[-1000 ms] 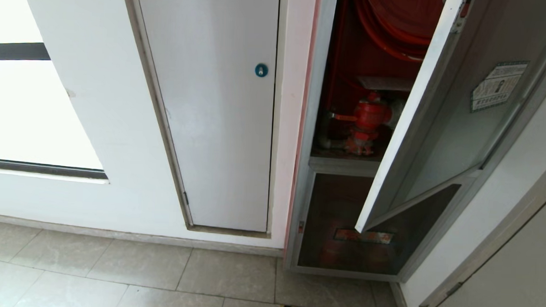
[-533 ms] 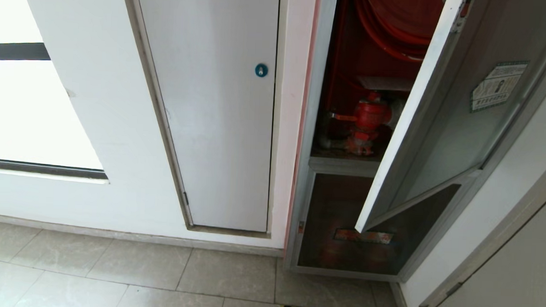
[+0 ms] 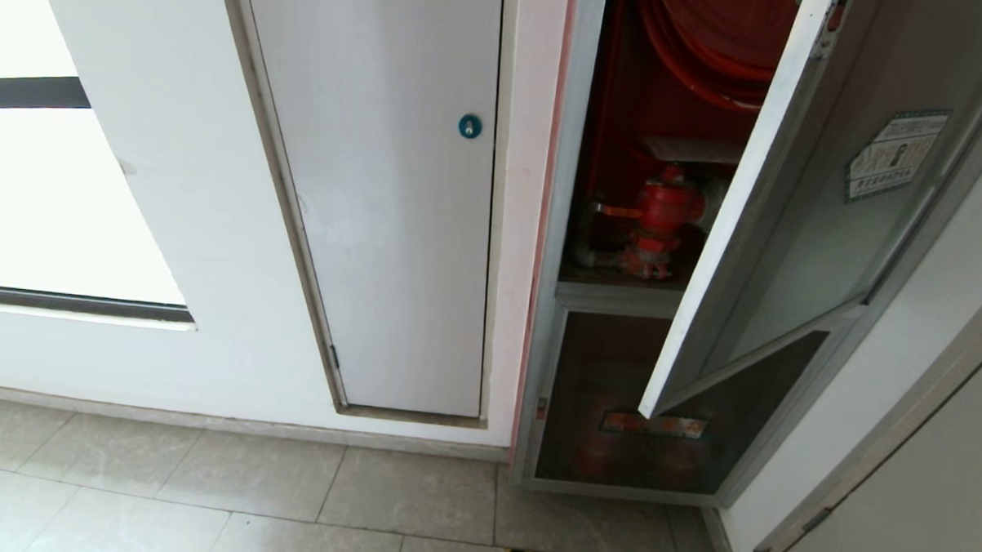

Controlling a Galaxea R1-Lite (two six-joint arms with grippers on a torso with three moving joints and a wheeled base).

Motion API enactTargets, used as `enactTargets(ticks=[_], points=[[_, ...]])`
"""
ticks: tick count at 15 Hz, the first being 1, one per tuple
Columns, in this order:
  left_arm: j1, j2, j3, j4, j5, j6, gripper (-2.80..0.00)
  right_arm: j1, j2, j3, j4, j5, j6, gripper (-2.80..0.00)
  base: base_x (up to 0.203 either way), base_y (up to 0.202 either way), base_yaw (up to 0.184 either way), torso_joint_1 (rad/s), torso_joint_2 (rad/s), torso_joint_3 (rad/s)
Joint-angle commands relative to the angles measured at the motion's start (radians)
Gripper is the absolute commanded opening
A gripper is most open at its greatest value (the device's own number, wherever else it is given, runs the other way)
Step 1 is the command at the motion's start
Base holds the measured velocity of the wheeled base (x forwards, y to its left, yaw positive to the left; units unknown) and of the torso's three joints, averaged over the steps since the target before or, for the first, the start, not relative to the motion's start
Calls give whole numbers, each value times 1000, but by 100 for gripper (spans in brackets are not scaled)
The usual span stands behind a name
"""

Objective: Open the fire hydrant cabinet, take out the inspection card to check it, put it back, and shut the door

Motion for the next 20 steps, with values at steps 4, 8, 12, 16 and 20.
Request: enactTargets(ticks=[4,8,12,16,20], points=[[0,2,0,0,0,0,-280,0,2,0,-1,-8,36,-280,0,0,0,0,0,0],[0,2,0,0,0,0,-280,0,2,-11,-1,-6,33,-280,0,0,0,0,0,0],[0,2,0,0,0,0,-280,1,99,-199,8,14,35,-280,0,0,0,0,0,0],[0,2,0,0,0,0,-280,3,396,-414,2,116,50,-280,0,0,0,0,0,0],[0,2,0,0,0,0,-280,6,701,-625,3,392,83,-280,0,0,0,0,0,0]])
